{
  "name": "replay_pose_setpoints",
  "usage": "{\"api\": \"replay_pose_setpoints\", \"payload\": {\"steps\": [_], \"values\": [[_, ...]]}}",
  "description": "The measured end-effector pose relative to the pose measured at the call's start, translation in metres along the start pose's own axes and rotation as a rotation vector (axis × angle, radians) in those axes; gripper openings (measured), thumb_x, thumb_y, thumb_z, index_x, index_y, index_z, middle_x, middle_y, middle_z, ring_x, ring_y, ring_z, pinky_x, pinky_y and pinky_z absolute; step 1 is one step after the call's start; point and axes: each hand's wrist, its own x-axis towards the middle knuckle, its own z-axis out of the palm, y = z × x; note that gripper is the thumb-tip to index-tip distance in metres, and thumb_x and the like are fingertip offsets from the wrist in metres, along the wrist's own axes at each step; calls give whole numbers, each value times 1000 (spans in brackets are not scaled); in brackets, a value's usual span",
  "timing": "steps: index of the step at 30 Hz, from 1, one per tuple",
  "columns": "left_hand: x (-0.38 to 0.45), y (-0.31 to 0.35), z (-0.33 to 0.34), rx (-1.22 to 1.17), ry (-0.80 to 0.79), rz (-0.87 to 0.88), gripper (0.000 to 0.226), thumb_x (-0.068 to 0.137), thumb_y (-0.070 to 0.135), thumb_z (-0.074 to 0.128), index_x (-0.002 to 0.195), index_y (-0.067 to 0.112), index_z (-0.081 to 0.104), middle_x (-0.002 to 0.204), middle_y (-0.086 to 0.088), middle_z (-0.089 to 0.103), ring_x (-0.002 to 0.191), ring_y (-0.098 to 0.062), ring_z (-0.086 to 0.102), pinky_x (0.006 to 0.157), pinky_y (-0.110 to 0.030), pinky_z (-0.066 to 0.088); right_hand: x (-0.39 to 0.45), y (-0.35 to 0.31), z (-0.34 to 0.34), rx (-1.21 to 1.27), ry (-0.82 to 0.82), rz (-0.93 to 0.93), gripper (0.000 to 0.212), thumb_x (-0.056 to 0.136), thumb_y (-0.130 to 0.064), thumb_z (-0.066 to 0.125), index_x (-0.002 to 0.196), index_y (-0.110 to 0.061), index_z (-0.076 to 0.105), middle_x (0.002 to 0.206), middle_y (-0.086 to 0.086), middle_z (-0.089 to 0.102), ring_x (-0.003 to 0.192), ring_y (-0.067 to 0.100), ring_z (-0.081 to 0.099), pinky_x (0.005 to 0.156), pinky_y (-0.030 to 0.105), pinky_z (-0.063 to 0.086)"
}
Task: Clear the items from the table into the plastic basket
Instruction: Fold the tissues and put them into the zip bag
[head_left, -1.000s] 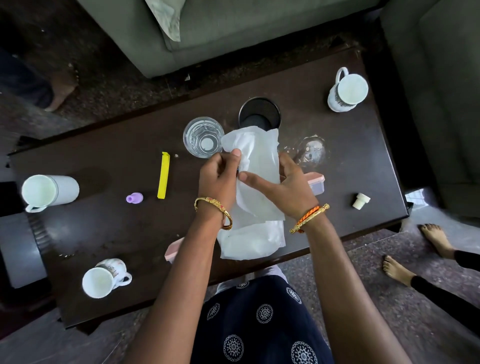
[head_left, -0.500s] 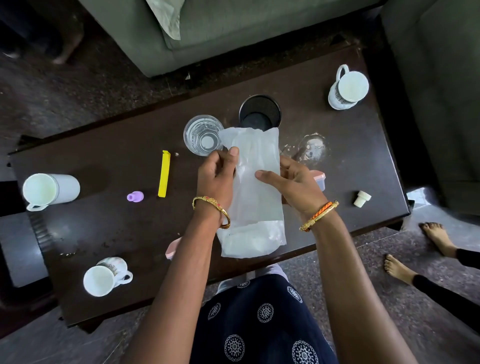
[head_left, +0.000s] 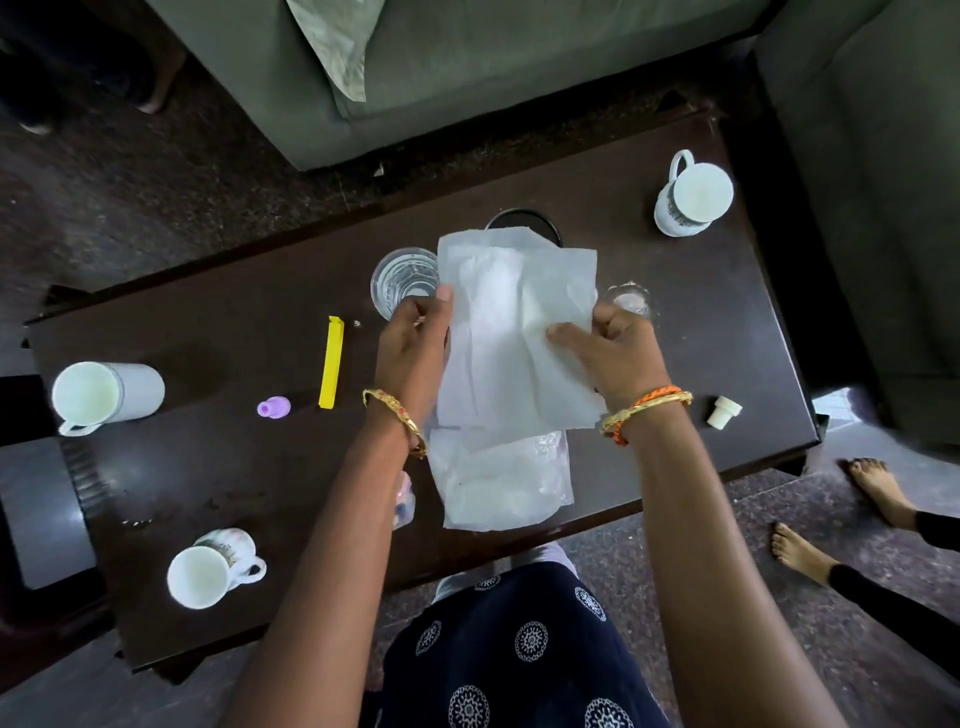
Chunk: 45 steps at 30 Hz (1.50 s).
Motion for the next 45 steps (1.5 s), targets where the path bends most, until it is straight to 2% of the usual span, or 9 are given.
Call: {"api": "replay_pose_setpoints", "payload": {"steps": [3, 8, 14, 19, 23, 28, 33, 38, 45], "values": [[5, 6, 2, -44, -154, -138, 73, 61, 69, 62, 108, 13, 61, 104, 3, 69, 98, -17, 65, 83, -35, 53, 2, -5, 1, 74, -52, 57, 8, 82, -8, 67, 90, -7, 69, 80, 6, 70, 66, 17, 66, 66, 30, 56], [6, 5, 6, 254, -82, 11, 30, 76, 25, 73, 103, 16, 63, 96, 1, 69, 86, -15, 67, 67, -26, 56, 9, -5, 7, 5, -63, 94, 19, 72, -27, 80, 85, -20, 68, 85, -4, 73, 75, 13, 71, 63, 24, 58], [15, 17, -2, 317, -67, 86, 16, 80, 17, 69, 95, 10, 69, 92, -8, 72, 80, -22, 68, 70, -33, 58, 19, -10, -3, -57, -51, 87, 22, 74, -17, 78, 95, -12, 71, 88, 2, 73, 73, 15, 70, 61, 26, 56], [22, 43, 0, 257, 43, 305, 19, 77, 15, 73, 88, 0, 70, 89, -13, 72, 85, -31, 70, 75, -45, 59, 22, -33, -1, 56, 13, -244, 14, 76, -3, 74, 84, -13, 71, 80, -2, 70, 64, 2, 65, 62, 20, 56], [28, 65, 13, 169, 99, 576, 20, 78, 16, 71, 98, 13, 70, 92, 7, 70, 83, 1, 66, 75, -17, 54, 33, -53, 9, 208, 149, -561, 28, 75, 3, 71, 88, -22, 68, 80, -15, 70, 76, -1, 64, 70, 17, 51], [52, 43, 27, 324, 179, 424, 28, 80, 20, 70, 102, 3, 67, 105, -12, 72, 99, -22, 66, 78, -19, 49, 56, -36, 28, 109, 259, -537, 23, 77, 8, 65, 93, -9, 68, 84, 4, 68, 79, 9, 61, 74, 26, 52], [62, 23, 40, 478, 164, 396, 29, 79, 9, 69, 107, 0, 64, 110, -17, 69, 104, -30, 63, 71, -12, 39, 69, -11, 37, 50, 333, -458, 14, 80, -1, 66, 92, -6, 68, 77, -2, 65, 71, 8, 57, 64, 32, 52], [60, 31, 45, 401, 204, 473, 19, 82, 8, 63, 98, -1, 67, 97, -19, 72, 91, -31, 66, 63, -11, 35, 71, -19, 34, 85, 443, -525, 14, 77, -1, 64, 88, -9, 66, 71, -10, 61, 64, -3, 51, 59, 15, 46], [70, 41, 65, 231, 3, 66, 28, 89, 29, 55, 107, 9, 61, 107, -11, 69, 100, -30, 64, 90, -43, 53, 77, -28, 34, 91, 380, -432, 18, 78, -7, 70, 89, -16, 60, 76, -10, 62, 64, -3, 56, 65, 15, 51]]}}
